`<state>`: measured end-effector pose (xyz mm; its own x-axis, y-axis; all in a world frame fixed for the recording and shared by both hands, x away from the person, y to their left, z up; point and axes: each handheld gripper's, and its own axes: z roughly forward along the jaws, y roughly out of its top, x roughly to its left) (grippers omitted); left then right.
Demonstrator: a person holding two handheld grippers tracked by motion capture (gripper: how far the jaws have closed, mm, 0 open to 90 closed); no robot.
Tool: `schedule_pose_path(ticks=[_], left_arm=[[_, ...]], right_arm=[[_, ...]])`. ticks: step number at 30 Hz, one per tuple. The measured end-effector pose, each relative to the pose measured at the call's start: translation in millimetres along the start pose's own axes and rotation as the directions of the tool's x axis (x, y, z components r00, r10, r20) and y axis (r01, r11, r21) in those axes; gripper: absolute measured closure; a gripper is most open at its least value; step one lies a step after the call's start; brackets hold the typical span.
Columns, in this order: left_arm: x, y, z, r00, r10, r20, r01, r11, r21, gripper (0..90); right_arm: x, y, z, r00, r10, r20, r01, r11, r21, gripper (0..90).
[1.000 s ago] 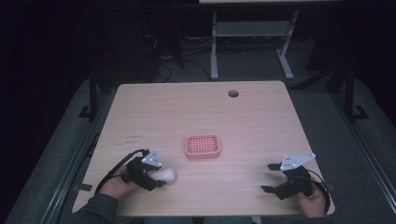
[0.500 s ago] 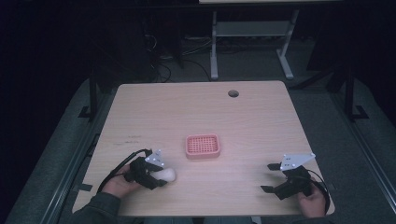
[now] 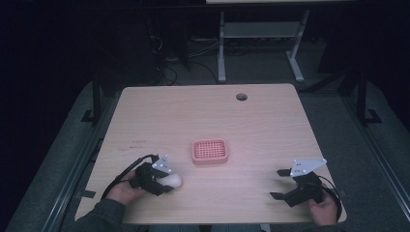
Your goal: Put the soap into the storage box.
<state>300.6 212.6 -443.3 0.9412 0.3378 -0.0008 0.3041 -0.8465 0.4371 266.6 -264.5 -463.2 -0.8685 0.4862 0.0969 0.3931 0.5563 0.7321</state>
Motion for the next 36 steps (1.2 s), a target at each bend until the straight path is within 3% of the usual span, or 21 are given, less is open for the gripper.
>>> schedule_pose_path(ticks=[6,13,36], left_arm=[[-1.1,0.0,-1.5,0.9998,-0.017,-0.004,0.017,0.9998,-0.009,49.3],[-1.7,5.3,-8.8,1.0,0.001,-0.009,-0.002,0.9998,-0.018,49.2],[12.7,41.5,-16.5,0.999,0.036,0.027,-0.035,0.9991,-0.025,49.2]], right_arm=[[0.2,-0.4,-0.8,1.0,0.002,0.001,-0.002,1.0,-0.002,14.1],[0.0,-1.6,-2.2,1.0,0.005,0.003,-0.005,1.0,-0.007,14.1],[-0.2,-4.3,-4.7,0.9999,0.013,0.002,-0.013,1.0,-0.028,14.1]])
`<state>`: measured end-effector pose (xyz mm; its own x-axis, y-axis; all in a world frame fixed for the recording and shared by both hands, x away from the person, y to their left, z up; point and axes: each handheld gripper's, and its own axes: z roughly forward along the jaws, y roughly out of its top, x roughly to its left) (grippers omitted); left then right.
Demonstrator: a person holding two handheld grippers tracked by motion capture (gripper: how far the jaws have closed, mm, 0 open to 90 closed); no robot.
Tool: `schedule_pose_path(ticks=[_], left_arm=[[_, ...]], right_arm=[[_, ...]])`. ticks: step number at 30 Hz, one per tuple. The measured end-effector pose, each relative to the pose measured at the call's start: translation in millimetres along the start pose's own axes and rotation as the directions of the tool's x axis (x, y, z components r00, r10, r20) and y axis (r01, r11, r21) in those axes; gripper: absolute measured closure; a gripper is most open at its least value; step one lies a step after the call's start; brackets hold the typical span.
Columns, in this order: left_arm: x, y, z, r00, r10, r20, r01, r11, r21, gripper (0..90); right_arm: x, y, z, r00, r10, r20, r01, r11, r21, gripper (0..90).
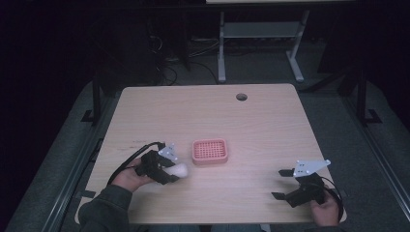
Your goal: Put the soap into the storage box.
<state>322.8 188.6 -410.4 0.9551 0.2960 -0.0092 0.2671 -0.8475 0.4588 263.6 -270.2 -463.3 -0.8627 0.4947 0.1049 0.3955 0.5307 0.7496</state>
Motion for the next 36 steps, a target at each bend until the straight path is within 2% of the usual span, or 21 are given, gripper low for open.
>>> schedule_pose_path(ticks=[5,12,16,26,30,36], left_arm=[[3.7,9.2,1.7,0.9998,0.016,0.009,-0.016,0.9998,0.009,49.2],[10.6,19.5,1.9,0.9996,0.014,0.024,-0.014,0.9999,0.008,49.2],[14.4,24.8,2.4,0.9993,0.029,0.024,-0.03,0.9994,0.02,49.2],[20.4,39.5,6.1,0.9986,0.042,0.032,-0.043,0.9984,0.036,49.2],[22.7,45.5,7.3,0.9984,0.043,0.038,-0.044,0.9987,0.027,49.2],[25.7,52.7,9.7,0.998,0.055,0.031,-0.056,0.9977,0.039,49.2]], right_arm=[[0.4,0.1,-0.2,1.0,-0.002,0.001,0.002,1.0,0.002,14.1],[1.4,0.0,-1.5,1.0,0.002,0.003,-0.002,1.0,-0.006,14.1],[1.4,0.0,-1.8,1.0,-0.002,0.002,0.002,1.0,-0.008,14.1],[2.2,0.7,-2.9,1.0,-0.006,0.0,0.006,1.0,-0.013,14.1],[1.7,0.1,-3.6,0.9999,-0.011,-0.001,0.011,1.0,-0.019,14.1],[1.7,-0.3,-4.0,1.0,-0.009,-0.001,0.009,1.0,-0.022,14.1]])
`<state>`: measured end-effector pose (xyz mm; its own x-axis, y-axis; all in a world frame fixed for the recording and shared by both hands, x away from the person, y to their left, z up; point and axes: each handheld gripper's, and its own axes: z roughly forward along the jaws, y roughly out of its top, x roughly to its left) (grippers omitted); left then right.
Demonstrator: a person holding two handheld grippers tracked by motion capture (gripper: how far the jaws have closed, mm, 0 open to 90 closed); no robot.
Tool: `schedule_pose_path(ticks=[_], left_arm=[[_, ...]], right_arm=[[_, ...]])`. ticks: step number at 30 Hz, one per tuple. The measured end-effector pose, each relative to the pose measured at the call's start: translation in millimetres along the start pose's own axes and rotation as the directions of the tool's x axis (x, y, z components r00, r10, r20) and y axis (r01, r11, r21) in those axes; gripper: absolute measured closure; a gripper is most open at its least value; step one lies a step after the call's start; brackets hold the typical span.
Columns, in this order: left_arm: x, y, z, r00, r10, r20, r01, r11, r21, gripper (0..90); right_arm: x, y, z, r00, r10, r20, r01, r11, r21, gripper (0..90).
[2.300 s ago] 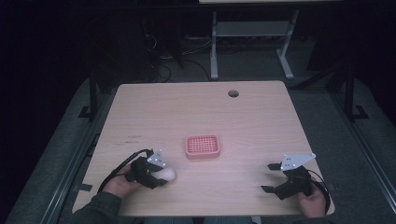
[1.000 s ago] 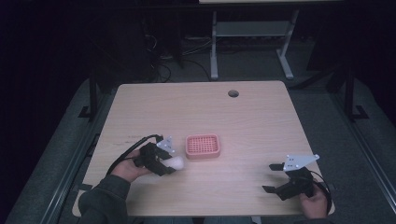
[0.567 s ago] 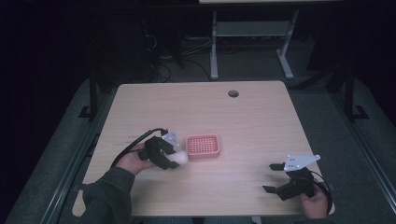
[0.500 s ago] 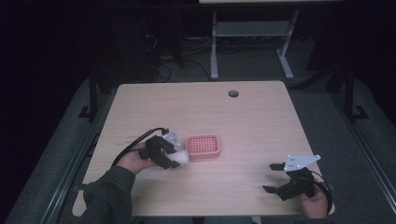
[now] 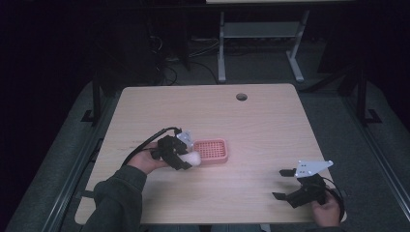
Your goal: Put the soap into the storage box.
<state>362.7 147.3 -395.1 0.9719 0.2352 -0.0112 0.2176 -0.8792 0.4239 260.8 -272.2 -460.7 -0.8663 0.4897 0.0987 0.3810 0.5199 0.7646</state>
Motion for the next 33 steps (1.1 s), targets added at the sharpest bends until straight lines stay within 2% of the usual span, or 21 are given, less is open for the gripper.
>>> schedule_pose_path(ticks=[8,16,26,32,33], left_arm=[[6.3,7.2,1.1,1.0,-0.003,0.001,0.003,1.0,-0.005,49.2],[9.4,17.6,5.1,0.9999,0.014,-0.001,-0.014,0.9998,0.016,49.2],[16.9,27.5,10.0,0.9999,0.013,-0.002,-0.013,0.9995,0.028,49.2],[21.0,30.7,13.1,1.0,0.003,0.005,-0.003,0.9997,0.024,49.2],[23.5,30.6,16.2,1.0,-0.004,0.007,0.004,0.9993,0.038,49.3]], right_arm=[[0.2,0.0,0.3,1.0,-0.001,-0.003,0.001,1.0,-0.001,14.1],[-0.1,-0.8,-1.1,1.0,0.007,0.0,-0.007,1.0,-0.006,14.1],[0.8,0.0,-2.6,1.0,0.004,-0.001,-0.004,1.0,-0.019,14.0],[0.7,0.0,-2.8,1.0,0.006,-0.004,-0.006,1.0,-0.017,14.0],[0.7,-0.1,-2.5,1.0,0.006,-0.003,-0.006,1.0,-0.018,14.0]])
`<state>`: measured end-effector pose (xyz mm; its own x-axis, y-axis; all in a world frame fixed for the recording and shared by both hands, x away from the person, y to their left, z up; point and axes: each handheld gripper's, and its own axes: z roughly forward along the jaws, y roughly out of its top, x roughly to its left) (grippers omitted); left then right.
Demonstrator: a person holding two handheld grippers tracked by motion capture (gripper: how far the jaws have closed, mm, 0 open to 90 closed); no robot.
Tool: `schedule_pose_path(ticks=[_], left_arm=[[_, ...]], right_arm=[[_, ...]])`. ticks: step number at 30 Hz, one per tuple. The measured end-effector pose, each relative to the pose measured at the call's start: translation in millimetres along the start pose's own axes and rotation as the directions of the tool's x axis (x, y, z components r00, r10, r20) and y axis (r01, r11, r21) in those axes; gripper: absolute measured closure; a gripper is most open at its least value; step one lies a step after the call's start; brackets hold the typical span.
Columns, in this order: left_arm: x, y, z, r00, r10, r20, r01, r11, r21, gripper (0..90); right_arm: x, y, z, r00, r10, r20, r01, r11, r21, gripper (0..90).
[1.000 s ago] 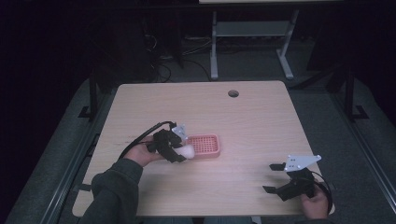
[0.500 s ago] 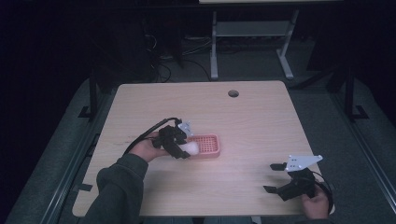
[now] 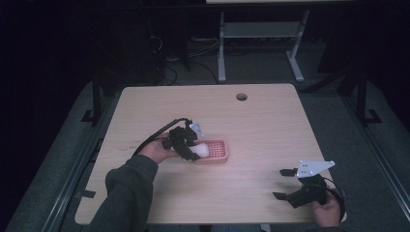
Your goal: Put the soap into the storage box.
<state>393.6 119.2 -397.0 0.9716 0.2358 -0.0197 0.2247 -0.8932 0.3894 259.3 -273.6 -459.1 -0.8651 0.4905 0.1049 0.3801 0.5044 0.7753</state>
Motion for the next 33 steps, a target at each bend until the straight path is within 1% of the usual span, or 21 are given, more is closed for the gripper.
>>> schedule_pose_path(ticks=[3,5,14,16,18,19,21,22,23,24,25,26,27,28,30,33], left_arm=[[3.7,-0.2,2.5,1.0,-0.009,0.004,0.009,0.9999,0.006,49.3],[5.4,0.3,3.7,0.9999,-0.012,0.003,0.012,0.9999,0.0,49.2],[9.1,10.3,5.9,1.0,-0.002,0.005,0.002,1.0,0.006,49.3],[9.0,12.8,6.6,1.0,0.004,-0.002,-0.004,1.0,0.002,49.5],[9.2,15.1,6.8,1.0,0.002,0.005,-0.002,0.9999,-0.011,49.6],[9.1,16.4,7.5,0.9999,0.01,0.01,-0.01,0.9999,-0.008,49.6],[10.1,19.0,9.5,0.9999,0.011,0.005,-0.011,0.9999,0.003,49.7],[10.7,20.0,9.9,0.9998,0.013,0.013,-0.014,0.9999,0.01,49.9],[11.2,21.4,10.3,0.9998,0.016,0.012,-0.017,0.9997,0.017,49.9],[11.3,23.1,10.4,0.9999,0.013,-0.002,-0.013,0.9997,0.02,49.9],[12.1,24.3,10.4,0.9998,0.018,0.008,-0.019,0.9996,0.023,50.0],[12.1,26.1,10.9,0.9999,0.013,0.01,-0.014,0.9995,0.027,50.0],[11.2,28.0,11.7,0.9997,0.021,-0.006,-0.021,0.9991,0.036,50.0],[11.5,29.1,12.3,0.9997,0.025,0.001,-0.025,0.9988,0.041,50.0],[11.2,32.1,14.1,0.9996,0.027,-0.011,-0.026,0.9981,0.055,50.0],[11.6,36.2,16.6,0.9994,0.028,-0.019,-0.026,0.9978,0.06,50.0]], right_arm=[[-0.1,-0.1,0.2,1.0,-0.001,-0.001,0.001,1.0,0.001,14.0],[-0.2,-0.2,0.0,1.0,-0.001,0.0,0.001,1.0,-0.001,14.0],[-0.9,-1.0,-0.8,1.0,0.0,-0.001,0.0,1.0,-0.004,14.1],[-1.0,-1.0,-1.0,1.0,-0.001,-0.003,0.001,1.0,-0.004,14.0],[-1.0,-1.0,-0.6,1.0,0.0,-0.003,0.0,1.0,-0.004,14.1],[-0.9,-0.9,-0.5,1.0,0.001,-0.003,-0.001,1.0,-0.004,14.1],[-1.0,-0.8,-0.3,1.0,-0.001,-0.004,0.001,1.0,-0.004,14.1],[-0.9,-0.8,-0.2,1.0,-0.001,-0.004,0.001,1.0,-0.003,14.0],[-0.9,-0.9,-0.2,1.0,-0.001,-0.004,0.001,1.0,-0.003,14.1],[-0.9,-0.9,-0.2,1.0,-0.001,-0.004,0.001,1.0,-0.003,14.1],[-1.0,-0.8,-0.2,1.0,-0.001,-0.004,0.001,1.0,-0.004,14.0],[-1.1,-0.8,-0.3,1.0,0.0,-0.004,0.0,1.0,-0.005,14.0],[-1.1,-0.7,-0.3,1.0,0.0,-0.004,0.0,1.0,-0.006,14.1],[-1.3,-0.6,-0.1,1.0,-0.001,-0.005,0.001,1.0,-0.006,14.1],[-0.8,-0.3,0.4,1.0,0.0,-0.007,0.0,1.0,0.0,14.1],[-0.6,-0.2,0.4,1.0,-0.001,-0.006,0.001,1.0,-0.003,14.1]])
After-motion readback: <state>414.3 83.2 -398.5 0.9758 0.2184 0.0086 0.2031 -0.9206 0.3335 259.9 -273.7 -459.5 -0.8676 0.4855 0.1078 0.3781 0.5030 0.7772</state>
